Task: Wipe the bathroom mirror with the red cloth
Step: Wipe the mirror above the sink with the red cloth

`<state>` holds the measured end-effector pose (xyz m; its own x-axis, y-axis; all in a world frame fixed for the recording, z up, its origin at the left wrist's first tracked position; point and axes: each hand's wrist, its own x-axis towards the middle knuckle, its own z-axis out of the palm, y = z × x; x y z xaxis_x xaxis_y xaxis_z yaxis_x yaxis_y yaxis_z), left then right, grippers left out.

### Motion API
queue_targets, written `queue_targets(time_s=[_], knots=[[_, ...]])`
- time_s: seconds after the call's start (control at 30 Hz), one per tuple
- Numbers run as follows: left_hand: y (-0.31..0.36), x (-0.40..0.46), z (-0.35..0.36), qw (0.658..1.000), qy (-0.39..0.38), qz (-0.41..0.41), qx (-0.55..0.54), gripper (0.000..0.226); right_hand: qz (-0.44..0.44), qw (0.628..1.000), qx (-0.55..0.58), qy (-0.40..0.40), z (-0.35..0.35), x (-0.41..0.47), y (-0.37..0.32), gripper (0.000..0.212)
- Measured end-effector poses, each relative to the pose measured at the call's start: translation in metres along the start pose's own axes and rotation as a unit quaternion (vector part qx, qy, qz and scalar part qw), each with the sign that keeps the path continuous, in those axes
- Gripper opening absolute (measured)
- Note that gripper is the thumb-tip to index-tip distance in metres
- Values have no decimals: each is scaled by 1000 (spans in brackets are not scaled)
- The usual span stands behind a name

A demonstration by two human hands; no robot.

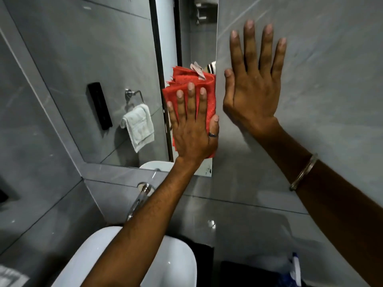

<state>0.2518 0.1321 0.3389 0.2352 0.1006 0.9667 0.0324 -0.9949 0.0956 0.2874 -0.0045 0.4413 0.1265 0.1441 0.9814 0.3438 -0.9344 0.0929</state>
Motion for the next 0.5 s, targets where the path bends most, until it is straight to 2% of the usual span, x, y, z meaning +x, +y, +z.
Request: queue_targets(time_s=[0.2,0.33,0.5], knots=[[-6,-88,18,999,-22,16,-20,88,3,1000,-3,4,-3,2,-2,61],[-9,-132,22,999,-25,34,-23,80,4,1000,-17,17,-4,4,-1,61],[-12,-139,20,998,-33,39,-37,72,-1,1000,-15,26,0,2,-1,60]])
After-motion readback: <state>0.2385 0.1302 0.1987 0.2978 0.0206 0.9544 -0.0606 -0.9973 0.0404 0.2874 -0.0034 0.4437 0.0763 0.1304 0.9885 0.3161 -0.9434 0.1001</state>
